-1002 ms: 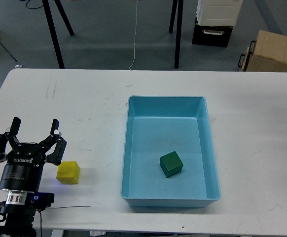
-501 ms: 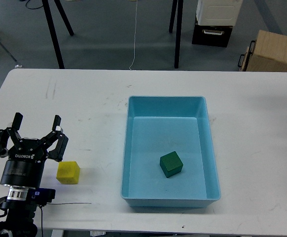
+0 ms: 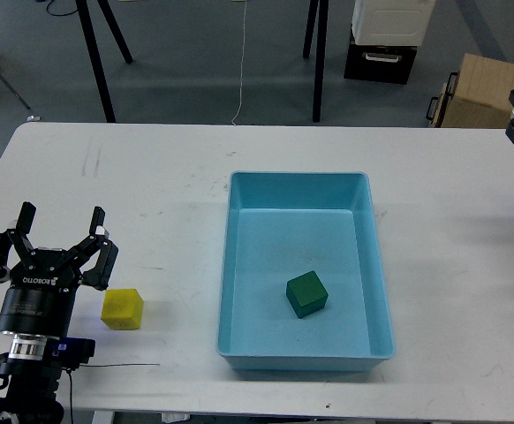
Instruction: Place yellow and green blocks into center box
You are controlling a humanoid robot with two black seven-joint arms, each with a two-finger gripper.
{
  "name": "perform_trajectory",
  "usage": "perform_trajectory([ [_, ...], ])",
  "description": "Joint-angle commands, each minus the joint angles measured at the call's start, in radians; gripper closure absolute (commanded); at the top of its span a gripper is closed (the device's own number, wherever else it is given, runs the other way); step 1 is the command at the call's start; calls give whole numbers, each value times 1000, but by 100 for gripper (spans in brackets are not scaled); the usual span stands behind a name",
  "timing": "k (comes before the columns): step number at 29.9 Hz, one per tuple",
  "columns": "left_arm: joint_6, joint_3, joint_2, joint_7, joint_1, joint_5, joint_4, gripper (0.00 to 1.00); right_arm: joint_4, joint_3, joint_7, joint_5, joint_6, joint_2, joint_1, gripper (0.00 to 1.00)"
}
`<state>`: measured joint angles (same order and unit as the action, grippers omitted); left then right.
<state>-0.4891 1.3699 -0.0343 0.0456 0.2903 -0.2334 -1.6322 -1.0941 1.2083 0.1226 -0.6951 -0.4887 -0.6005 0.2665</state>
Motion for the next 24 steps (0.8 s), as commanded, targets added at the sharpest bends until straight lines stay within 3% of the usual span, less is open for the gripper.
perform_trajectory([
  [1,0,3,4,0,-3,0,-3,0,-142,120,-1,5,0,47,-195,0],
  [9,0,26,-1,-1,6,-1,-12,0,-286,275,-6,20,0,173,-518,0],
  [19,0,46,2,-24,-2,-3,-24,0,-314,312,-8,22,0,156,-569,0],
  [21,0,81,5,-61,6,-3,-34,0,-317,307,-8,28,0,140,-572,0],
  [24,0,136,1,-159,-2,-3,-6,0,-317,297,-8,34,0,96,-589,0],
])
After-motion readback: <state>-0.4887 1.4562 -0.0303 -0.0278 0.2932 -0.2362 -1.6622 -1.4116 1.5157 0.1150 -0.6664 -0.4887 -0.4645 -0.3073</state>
